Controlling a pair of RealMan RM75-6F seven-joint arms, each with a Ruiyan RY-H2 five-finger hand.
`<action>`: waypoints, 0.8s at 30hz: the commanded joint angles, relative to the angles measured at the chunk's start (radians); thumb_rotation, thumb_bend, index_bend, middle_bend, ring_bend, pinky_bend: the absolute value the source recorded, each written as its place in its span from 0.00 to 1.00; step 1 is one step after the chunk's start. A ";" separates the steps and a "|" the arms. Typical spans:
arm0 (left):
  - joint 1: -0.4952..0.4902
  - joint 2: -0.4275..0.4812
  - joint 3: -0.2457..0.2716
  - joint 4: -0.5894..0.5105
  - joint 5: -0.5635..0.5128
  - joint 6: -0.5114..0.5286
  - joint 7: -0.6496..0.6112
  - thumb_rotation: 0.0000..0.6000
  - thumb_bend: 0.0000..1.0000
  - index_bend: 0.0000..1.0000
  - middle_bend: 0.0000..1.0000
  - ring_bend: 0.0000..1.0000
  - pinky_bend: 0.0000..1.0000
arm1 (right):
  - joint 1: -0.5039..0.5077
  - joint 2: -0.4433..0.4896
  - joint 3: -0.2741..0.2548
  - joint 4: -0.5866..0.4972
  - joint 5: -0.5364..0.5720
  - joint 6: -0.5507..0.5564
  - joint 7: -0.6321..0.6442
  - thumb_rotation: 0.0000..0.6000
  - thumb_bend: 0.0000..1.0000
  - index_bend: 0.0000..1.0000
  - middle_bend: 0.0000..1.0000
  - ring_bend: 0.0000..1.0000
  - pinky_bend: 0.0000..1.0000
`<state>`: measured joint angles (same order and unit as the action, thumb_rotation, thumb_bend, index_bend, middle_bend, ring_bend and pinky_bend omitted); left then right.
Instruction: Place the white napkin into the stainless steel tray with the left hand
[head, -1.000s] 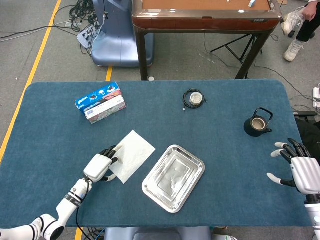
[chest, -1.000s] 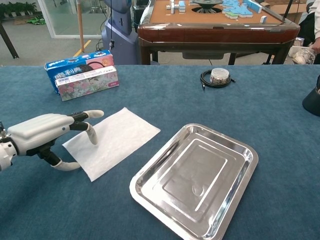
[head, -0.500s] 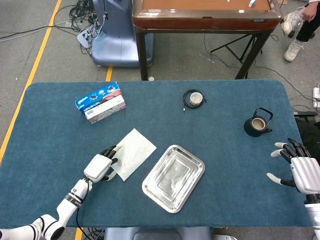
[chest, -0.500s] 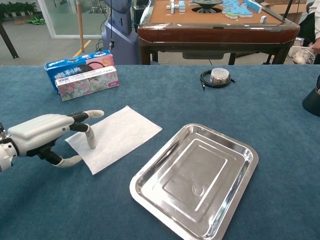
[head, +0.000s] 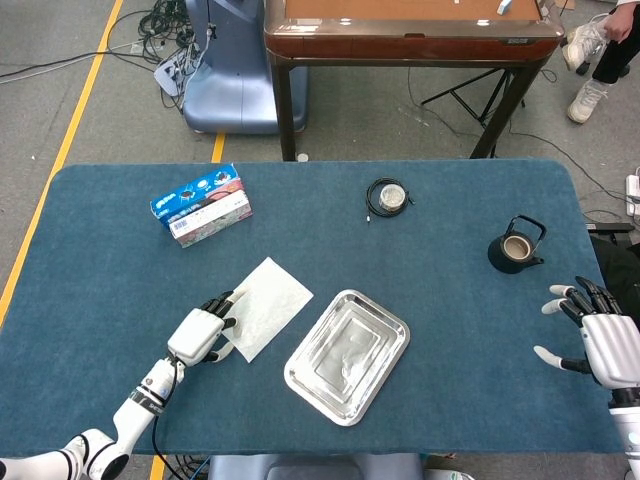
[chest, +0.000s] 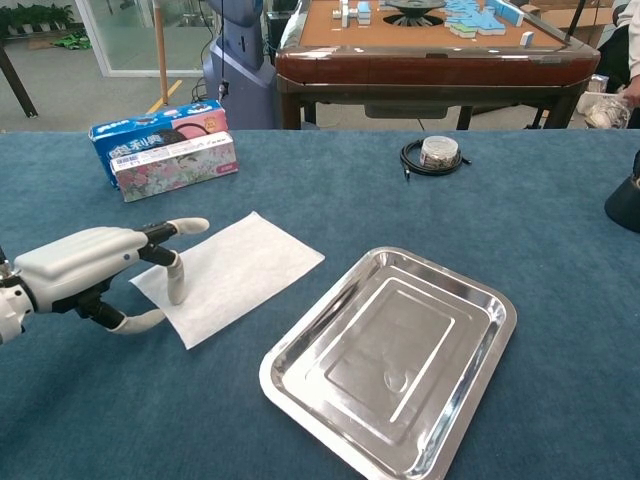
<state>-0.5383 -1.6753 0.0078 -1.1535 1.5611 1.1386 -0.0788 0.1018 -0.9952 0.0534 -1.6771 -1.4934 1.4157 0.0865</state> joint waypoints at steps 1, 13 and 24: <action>0.000 0.000 0.002 0.002 0.004 0.002 -0.009 1.00 0.38 0.54 0.00 0.00 0.17 | 0.000 0.000 0.000 0.000 0.000 0.000 0.000 1.00 0.04 0.41 0.25 0.09 0.12; 0.005 -0.009 0.003 0.020 0.019 0.032 -0.041 1.00 0.43 0.61 0.00 0.00 0.17 | 0.000 0.000 0.000 -0.001 -0.002 0.002 0.001 1.00 0.04 0.41 0.25 0.09 0.12; 0.016 0.066 -0.028 -0.123 -0.024 0.040 -0.083 1.00 0.45 0.64 0.01 0.00 0.17 | 0.000 0.000 -0.003 -0.005 -0.009 0.003 -0.001 1.00 0.04 0.41 0.25 0.09 0.12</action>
<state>-0.5237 -1.6388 -0.0071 -1.2289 1.5551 1.1817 -0.1610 0.1013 -0.9947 0.0508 -1.6819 -1.5026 1.4192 0.0857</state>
